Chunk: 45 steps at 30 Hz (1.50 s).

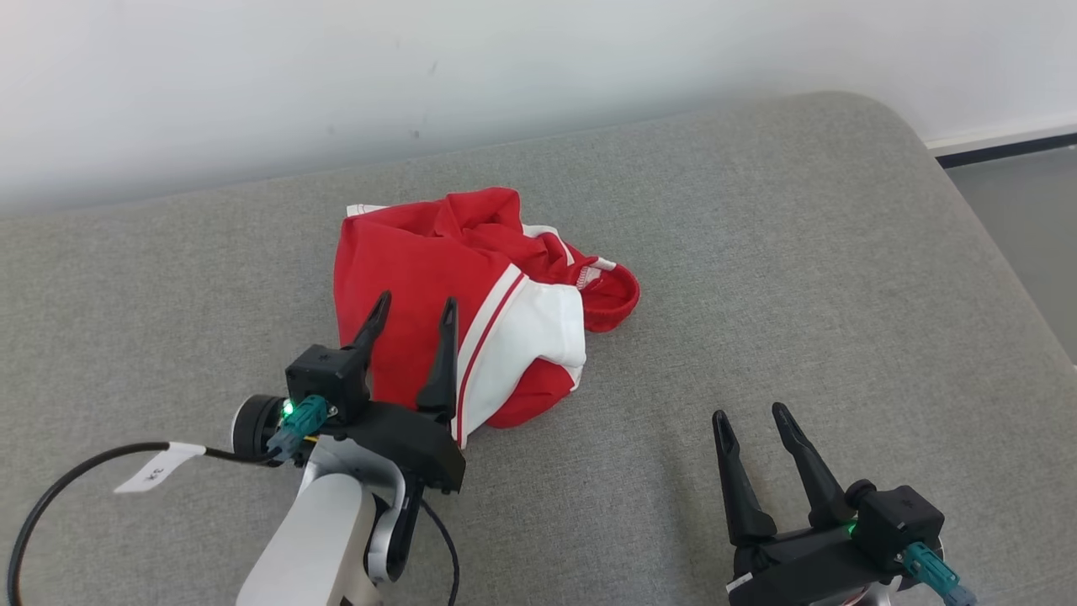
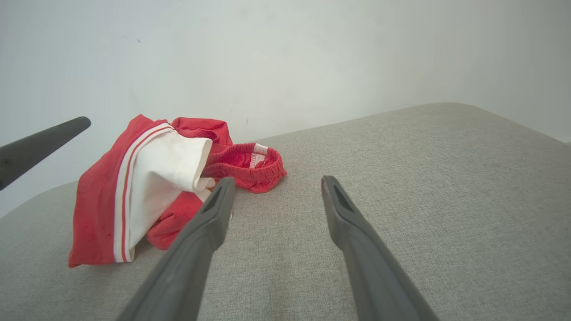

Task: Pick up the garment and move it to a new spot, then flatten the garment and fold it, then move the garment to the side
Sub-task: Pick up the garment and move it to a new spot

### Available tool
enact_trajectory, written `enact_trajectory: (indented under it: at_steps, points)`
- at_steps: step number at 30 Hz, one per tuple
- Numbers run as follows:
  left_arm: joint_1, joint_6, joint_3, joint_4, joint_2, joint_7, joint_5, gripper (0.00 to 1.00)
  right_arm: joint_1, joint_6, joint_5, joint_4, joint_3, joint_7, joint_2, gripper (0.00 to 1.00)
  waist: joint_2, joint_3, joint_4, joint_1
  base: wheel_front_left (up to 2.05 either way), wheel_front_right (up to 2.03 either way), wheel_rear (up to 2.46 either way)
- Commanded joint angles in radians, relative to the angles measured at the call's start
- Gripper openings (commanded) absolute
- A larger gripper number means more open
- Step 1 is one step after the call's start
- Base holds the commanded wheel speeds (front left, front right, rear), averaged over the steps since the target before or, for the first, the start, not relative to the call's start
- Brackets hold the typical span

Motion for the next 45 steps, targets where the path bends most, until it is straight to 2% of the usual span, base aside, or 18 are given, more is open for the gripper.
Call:
enact_trajectory:
  at_steps: [1,5,14,17,18,19,20,30,39,45]
  points:
    - [-0.012,0.006,-0.001,-0.014,-0.002,0.002,-0.001,1.00,0.010,0.003,0.009,0.003,0.004,-0.003,-0.001,1.00,0.0001,-0.003,0.000,0.0001,0.00,0.00,0.00]
    - [-0.012,0.015,-0.004,-0.017,0.005,0.011,0.003,1.00,0.005,0.003,0.014,0.003,0.003,-0.003,-0.001,1.00,0.0001,0.005,-0.011,0.0001,0.00,0.00,0.00]
    - [0.020,0.081,-0.005,0.032,0.055,0.041,0.042,1.00,0.000,0.003,0.025,0.003,-0.014,-0.003,-0.001,1.00,0.0001,0.036,-0.030,0.0001,0.00,0.00,0.00]
    - [0.036,0.077,-0.004,0.053,0.058,0.055,0.025,1.00,-0.003,0.003,0.031,0.004,-0.013,-0.003,-0.001,1.00,0.0001,0.042,-0.030,0.0001,0.00,0.00,0.00]
    - [0.037,0.077,-0.005,0.060,0.061,0.057,0.024,0.89,-0.004,0.003,0.033,0.003,-0.011,-0.003,-0.001,1.00,0.0001,0.043,-0.029,0.0001,0.00,0.00,0.00]
    - [0.036,0.068,-0.004,0.058,0.059,0.051,0.015,0.14,-0.007,0.003,0.035,0.000,-0.010,-0.003,-0.001,1.00,0.0001,0.045,-0.029,0.0001,0.00,0.00,0.00]
    - [0.034,0.069,-0.006,0.056,0.061,0.039,0.020,0.00,-0.009,0.003,0.035,-0.002,-0.009,-0.003,-0.001,1.00,0.0001,0.045,-0.029,0.0001,0.00,0.00,0.00]
    - [-0.040,0.042,-0.028,-0.013,0.048,0.013,0.017,0.00,0.011,0.003,0.027,0.001,-0.022,-0.003,-0.001,1.00,0.0001,0.019,0.013,0.0001,0.00,0.00,0.00]
    - [-0.302,-0.041,-0.081,-0.167,0.025,0.120,0.011,0.00,0.010,0.003,0.044,0.009,-0.011,-0.003,-0.001,1.00,0.0001,-0.006,0.040,0.0001,0.00,0.00,0.00]
    - [-0.428,-0.057,-0.064,-0.222,0.026,0.163,-0.017,0.00,0.013,0.003,0.052,0.010,-0.011,-0.003,-0.001,1.00,0.0001,-0.012,0.034,0.0001,0.00,0.00,0.00]
